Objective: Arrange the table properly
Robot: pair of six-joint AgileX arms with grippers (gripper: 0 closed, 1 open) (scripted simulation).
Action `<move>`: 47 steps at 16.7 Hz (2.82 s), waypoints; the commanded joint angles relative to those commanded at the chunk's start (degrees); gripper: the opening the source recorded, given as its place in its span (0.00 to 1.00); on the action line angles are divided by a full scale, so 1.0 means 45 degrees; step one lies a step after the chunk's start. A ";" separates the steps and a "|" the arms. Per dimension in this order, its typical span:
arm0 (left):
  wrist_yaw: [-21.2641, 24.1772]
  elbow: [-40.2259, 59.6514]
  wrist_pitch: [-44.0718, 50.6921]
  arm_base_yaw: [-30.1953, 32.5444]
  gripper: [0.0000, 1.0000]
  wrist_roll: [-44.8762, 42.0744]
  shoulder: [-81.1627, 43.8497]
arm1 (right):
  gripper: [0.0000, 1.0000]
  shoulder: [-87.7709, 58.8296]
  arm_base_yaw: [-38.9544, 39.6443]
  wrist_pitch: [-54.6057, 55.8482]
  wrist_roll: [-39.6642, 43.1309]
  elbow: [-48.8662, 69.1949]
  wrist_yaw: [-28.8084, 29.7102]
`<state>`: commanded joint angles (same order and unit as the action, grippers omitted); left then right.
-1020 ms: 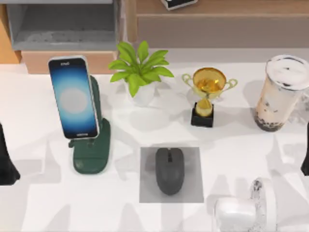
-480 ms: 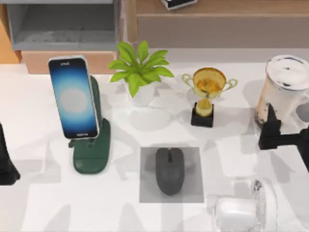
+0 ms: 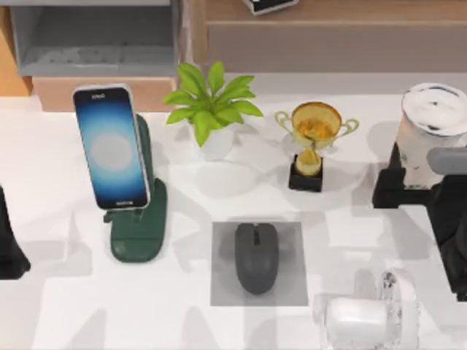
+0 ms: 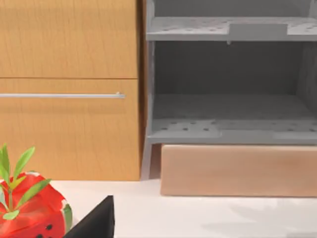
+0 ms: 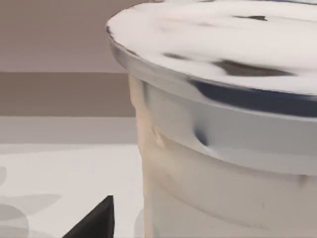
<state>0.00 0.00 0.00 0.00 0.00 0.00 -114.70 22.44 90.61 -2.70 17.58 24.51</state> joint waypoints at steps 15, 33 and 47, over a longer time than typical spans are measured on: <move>0.0000 0.0000 0.0000 0.0000 1.00 0.0000 0.0000 | 0.92 -0.0610 -0.0597 -0.0789 0.0076 0.1437 -0.0585; 0.0000 0.0000 0.0000 0.0000 1.00 0.0000 0.0000 | 0.00 -0.0610 -0.0597 -0.0789 0.0076 0.1437 -0.0585; 0.0000 0.0000 0.0000 0.0000 1.00 0.0000 0.0000 | 0.00 0.0187 -0.0586 -0.1536 0.0055 0.1392 -0.0591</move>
<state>0.00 0.00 0.00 0.00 0.00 0.00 -113.85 19.80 83.70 -2.45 23.85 21.85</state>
